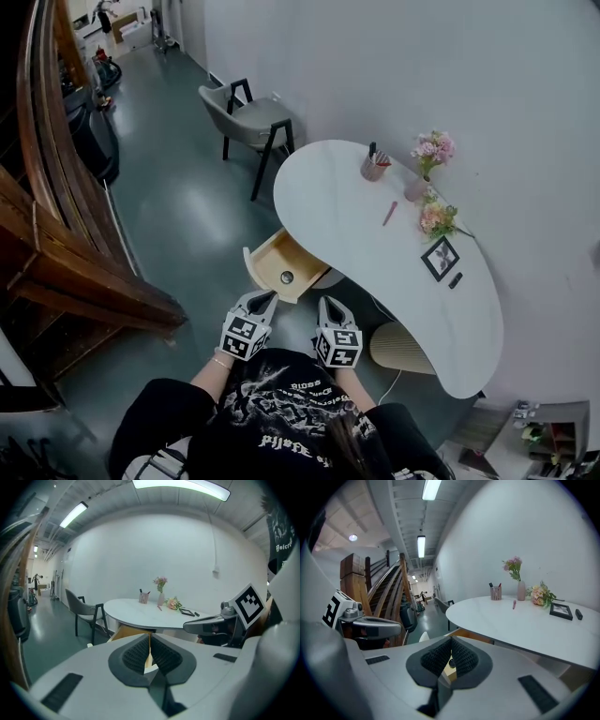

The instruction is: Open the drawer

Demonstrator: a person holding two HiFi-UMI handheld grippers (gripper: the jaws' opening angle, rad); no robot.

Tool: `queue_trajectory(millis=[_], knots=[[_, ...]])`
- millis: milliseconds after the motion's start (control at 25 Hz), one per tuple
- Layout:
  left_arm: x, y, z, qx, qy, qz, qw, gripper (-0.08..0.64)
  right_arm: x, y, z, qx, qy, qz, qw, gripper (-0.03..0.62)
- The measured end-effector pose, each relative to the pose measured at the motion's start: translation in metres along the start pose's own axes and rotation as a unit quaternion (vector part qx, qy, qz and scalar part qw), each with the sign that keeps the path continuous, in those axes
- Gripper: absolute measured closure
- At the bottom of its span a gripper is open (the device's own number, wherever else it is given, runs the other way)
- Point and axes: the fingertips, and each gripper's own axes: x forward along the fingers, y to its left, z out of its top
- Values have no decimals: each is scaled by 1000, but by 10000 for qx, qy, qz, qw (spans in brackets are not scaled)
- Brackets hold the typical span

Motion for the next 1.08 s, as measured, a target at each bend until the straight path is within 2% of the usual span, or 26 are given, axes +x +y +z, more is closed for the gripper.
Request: queue_trajectory(millis=[160, 560, 1080], knots=[[0, -5, 1, 170, 24, -140, 9998, 534, 0, -3, 1, 131, -60, -124, 9998, 566], [0, 4, 2, 116, -40, -78, 9999, 535, 2, -9, 5, 159, -202, -239, 9994, 566], [-2, 4, -6, 109, -14, -124, 9999, 535, 2, -2, 1, -64, -126, -196, 9997, 568]])
